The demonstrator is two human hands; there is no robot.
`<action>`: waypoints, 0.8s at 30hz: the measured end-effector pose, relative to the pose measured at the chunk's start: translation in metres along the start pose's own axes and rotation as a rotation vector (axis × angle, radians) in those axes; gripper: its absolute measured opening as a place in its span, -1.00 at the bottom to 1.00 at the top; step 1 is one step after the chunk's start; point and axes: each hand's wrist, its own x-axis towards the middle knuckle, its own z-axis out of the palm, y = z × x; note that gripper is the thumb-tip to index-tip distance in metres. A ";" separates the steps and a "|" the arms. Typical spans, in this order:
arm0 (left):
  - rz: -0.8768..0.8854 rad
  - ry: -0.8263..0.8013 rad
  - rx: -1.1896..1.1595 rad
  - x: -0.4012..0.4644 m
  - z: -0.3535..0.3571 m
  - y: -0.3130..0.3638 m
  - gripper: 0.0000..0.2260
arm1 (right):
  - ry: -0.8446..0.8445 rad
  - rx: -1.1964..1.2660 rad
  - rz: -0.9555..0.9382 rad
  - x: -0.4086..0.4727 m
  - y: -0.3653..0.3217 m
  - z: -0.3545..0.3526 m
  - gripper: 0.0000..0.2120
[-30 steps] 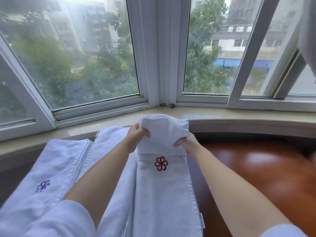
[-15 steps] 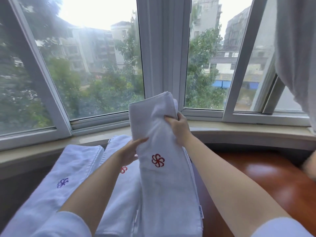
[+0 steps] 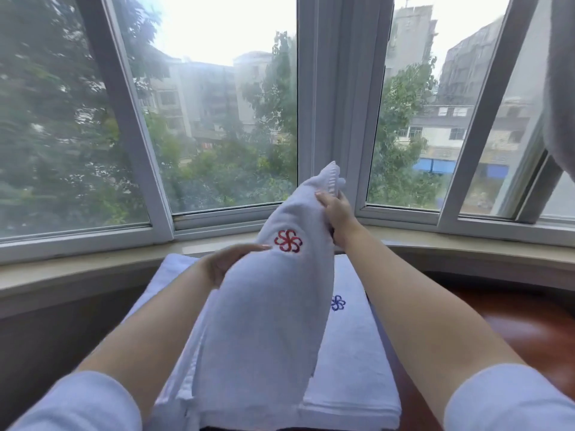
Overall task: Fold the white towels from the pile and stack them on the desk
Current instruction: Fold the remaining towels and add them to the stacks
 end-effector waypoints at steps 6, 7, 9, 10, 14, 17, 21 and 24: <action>0.017 0.087 0.036 -0.055 -0.051 -0.002 -0.46 | -0.228 -0.010 0.068 -0.017 0.018 0.059 -0.49; 0.011 0.085 0.062 -0.065 -0.061 -0.007 -0.44 | -0.241 -0.011 0.078 -0.019 0.024 0.072 -0.49; 0.013 0.106 0.072 -0.085 -0.080 -0.019 -0.41 | -0.264 -0.009 0.091 -0.023 0.038 0.101 -0.51; 0.015 0.126 0.054 -0.095 -0.090 -0.026 -0.39 | -0.271 -0.004 0.100 -0.025 0.047 0.116 -0.51; 0.014 0.195 0.020 -0.136 -0.137 -0.042 -0.42 | -0.256 -0.030 0.170 -0.028 0.085 0.174 -0.50; 0.007 0.199 0.010 -0.161 -0.170 -0.047 -0.46 | -0.240 -0.032 0.245 -0.030 0.110 0.211 -0.44; -0.081 0.230 0.006 -0.171 -0.214 -0.063 -0.42 | -0.231 -0.041 0.259 -0.019 0.139 0.246 -0.46; -0.164 0.234 0.000 -0.158 -0.240 -0.075 -0.44 | -0.190 -0.097 0.274 -0.010 0.161 0.254 -0.46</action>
